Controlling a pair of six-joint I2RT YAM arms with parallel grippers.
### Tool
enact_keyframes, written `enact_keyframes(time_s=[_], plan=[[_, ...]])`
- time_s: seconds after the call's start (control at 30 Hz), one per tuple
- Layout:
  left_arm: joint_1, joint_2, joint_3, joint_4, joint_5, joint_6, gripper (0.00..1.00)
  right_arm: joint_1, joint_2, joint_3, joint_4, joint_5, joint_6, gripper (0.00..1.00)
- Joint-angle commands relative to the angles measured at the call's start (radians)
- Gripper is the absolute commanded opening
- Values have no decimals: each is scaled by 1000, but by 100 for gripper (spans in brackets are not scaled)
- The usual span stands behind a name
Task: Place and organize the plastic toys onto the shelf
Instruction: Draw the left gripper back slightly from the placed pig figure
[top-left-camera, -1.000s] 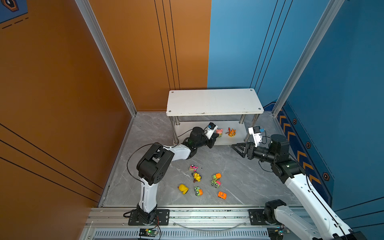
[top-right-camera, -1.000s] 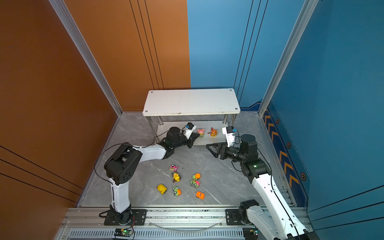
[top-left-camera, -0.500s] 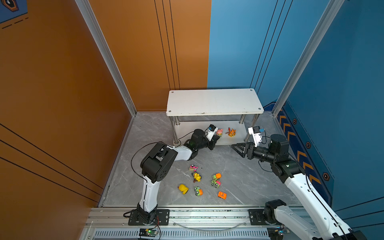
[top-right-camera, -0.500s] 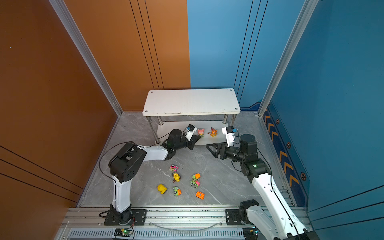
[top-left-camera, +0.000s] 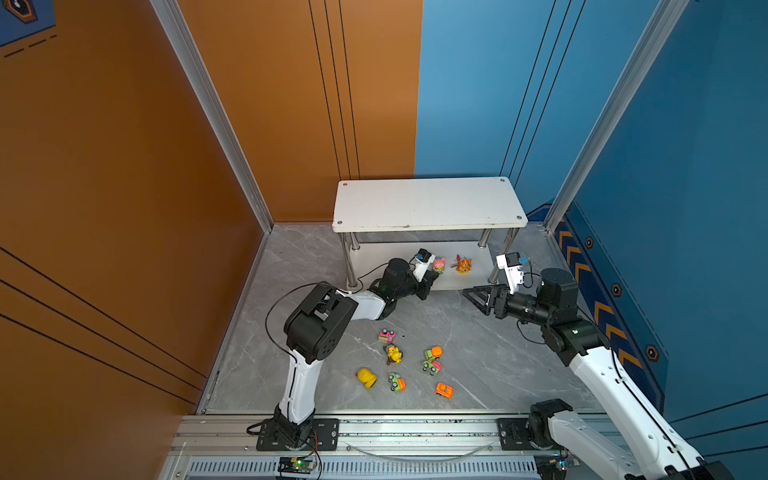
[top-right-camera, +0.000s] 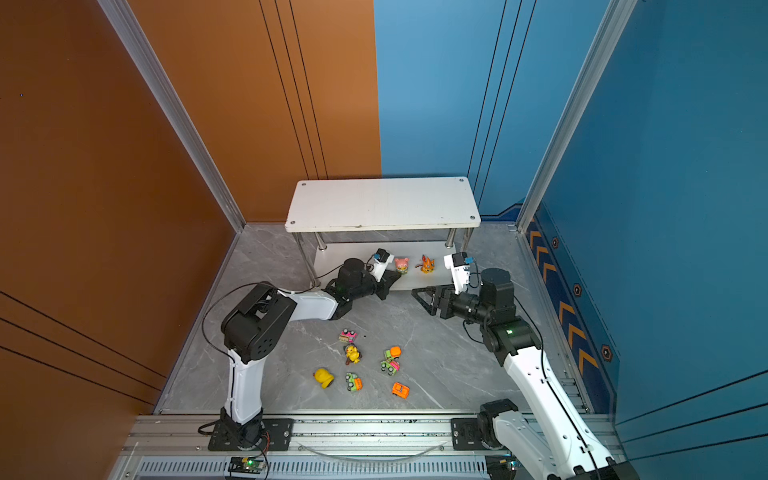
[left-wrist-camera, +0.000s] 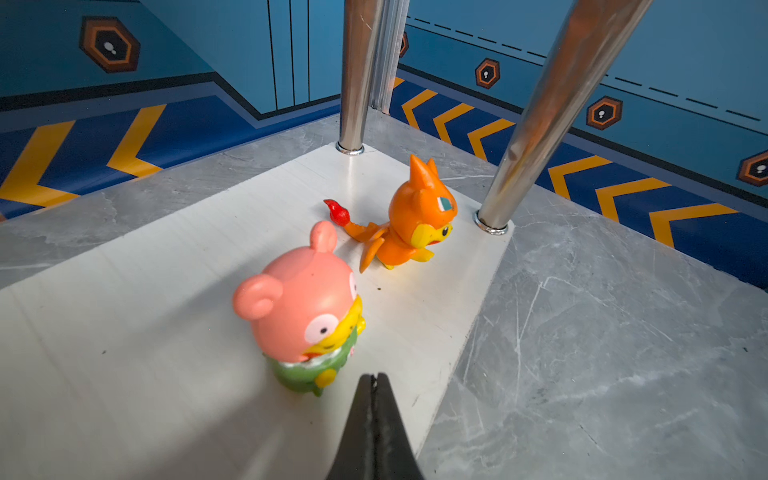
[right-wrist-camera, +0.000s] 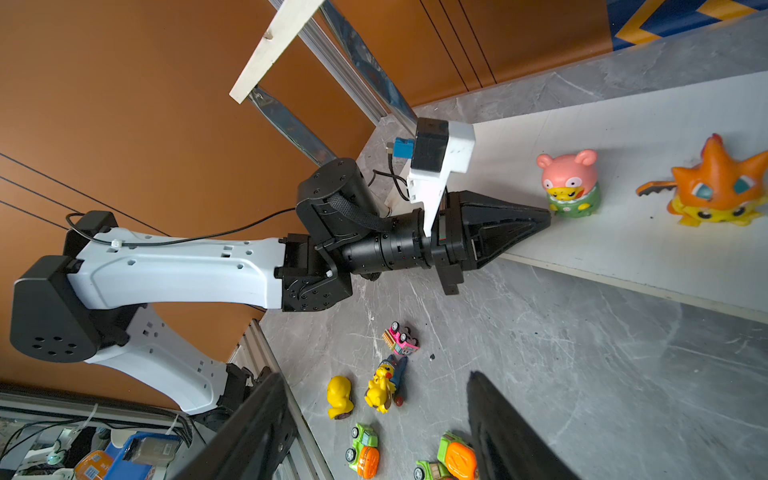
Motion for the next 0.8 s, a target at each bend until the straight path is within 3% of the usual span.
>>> enact_keyframes(time_s=[0.0,0.77], plan=[[11,25,25,10,-18,-9,3,-3,-1,0,7,-2,-5,70],[30,36,60,-23,-34,-1,3,-3,-5,0,4,0,-7,70]])
